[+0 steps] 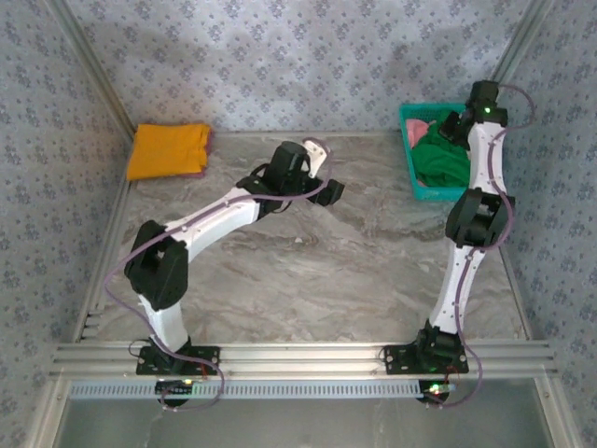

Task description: Fold and stack the t-shirts

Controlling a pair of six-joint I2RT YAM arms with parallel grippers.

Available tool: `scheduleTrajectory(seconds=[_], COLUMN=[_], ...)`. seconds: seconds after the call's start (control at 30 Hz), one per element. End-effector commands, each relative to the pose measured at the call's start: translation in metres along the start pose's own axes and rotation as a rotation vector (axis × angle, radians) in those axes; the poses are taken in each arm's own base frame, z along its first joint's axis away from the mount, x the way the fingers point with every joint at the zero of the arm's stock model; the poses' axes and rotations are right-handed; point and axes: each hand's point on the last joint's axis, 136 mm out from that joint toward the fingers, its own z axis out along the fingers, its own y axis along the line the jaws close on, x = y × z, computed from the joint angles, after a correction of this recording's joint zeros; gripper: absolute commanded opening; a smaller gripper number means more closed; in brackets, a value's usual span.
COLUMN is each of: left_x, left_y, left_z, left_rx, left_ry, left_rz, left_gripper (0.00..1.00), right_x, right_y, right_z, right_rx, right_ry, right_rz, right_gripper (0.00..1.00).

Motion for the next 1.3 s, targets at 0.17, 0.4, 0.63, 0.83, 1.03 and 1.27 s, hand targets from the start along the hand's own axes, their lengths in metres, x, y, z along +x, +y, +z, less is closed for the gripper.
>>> scheduleTrajectory(seconds=[0.17, 0.4, 0.63, 0.83, 1.03, 1.27], left_x=[-0.051, -0.030, -0.011, 0.011, 0.019, 0.017], left_y=[0.018, 0.019, 0.010, 0.010, 0.008, 0.014], left_z=[-0.073, -0.069, -0.039, -0.008, 0.000, -0.009], left_rx=[-0.042, -0.031, 0.050, 0.067, 0.076, 0.034], left_ry=[-0.210, -0.156, -0.079, -0.011, 0.022, 0.026], left_rz=[0.003, 0.003, -0.002, -0.023, -0.027, -0.015], left_gripper=[0.98, 0.98, 0.98, 0.98, 0.98, 0.98], right_x=[-0.039, 0.007, 0.031, 0.040, 0.043, 0.006], right_y=[0.051, 0.015, -0.005, -0.024, -0.029, -0.003], right_z=[-0.144, -0.069, -0.012, 0.026, 0.058, 0.004], right_rx=[-0.060, -0.004, 0.055, 0.094, 0.061, 0.037], right_ry=[-0.251, -0.044, 0.057, 0.086, 0.108, -0.026], right_rz=[-0.055, 0.020, 0.039, 0.070, 0.113, 0.076], right_gripper=[0.00, 0.72, 0.79, 0.75, 0.24, 0.00])
